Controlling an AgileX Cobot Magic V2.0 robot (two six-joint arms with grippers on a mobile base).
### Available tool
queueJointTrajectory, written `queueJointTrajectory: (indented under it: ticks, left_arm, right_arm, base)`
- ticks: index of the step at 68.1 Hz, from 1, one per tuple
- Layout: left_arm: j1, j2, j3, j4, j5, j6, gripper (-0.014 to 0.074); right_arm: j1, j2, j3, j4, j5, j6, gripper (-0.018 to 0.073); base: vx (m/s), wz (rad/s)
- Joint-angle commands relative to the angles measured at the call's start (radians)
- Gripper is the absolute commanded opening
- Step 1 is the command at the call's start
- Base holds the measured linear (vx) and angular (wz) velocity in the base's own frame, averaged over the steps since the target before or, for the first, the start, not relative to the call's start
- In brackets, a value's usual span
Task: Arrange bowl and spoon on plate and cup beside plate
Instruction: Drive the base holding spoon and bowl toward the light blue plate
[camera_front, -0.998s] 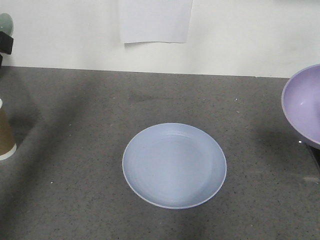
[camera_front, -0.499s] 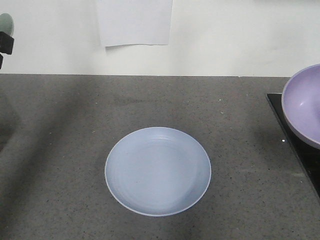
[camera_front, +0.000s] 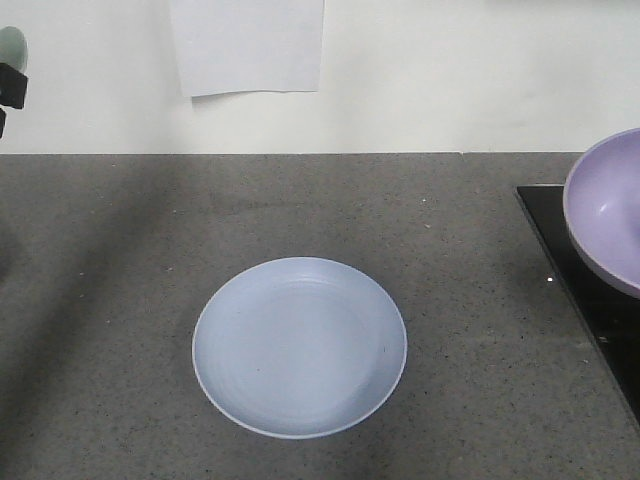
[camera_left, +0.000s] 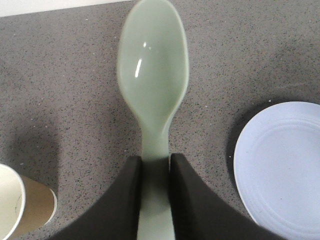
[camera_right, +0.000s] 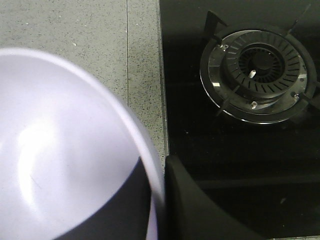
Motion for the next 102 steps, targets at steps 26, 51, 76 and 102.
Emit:
queueJointTrajectory:
  ticks: [26,51,76,102]
  left_arm:
    - [-0.004,-0.025,-0.025,0.001,-0.023,-0.009,-0.0006]
    - [-0.004,-0.025,-0.025,0.001,-0.023,-0.009,-0.0006]
    - [-0.004,-0.025,-0.025,0.001,-0.023,-0.009,-0.0006]
    - [-0.004,-0.025,-0.025,0.001,-0.023,-0.009,-0.0006]
  right_arm:
    - [-0.004,-0.013,-0.026,-0.003,-0.053,-0.011,-0.0006]
    - [-0.004,-0.013,-0.026,-0.003,-0.053,-0.011,-0.0006]
    - [-0.004,-0.013,-0.026,-0.003,-0.053,-0.011,-0.0006]
    - [-0.004,-0.013,-0.026,-0.003,-0.053,-0.011,-0.0006]
  base:
    - [0.0,-0.01]
    - [0.0,0.0]
    - [0.0,0.0]
    - [0.0,0.0]
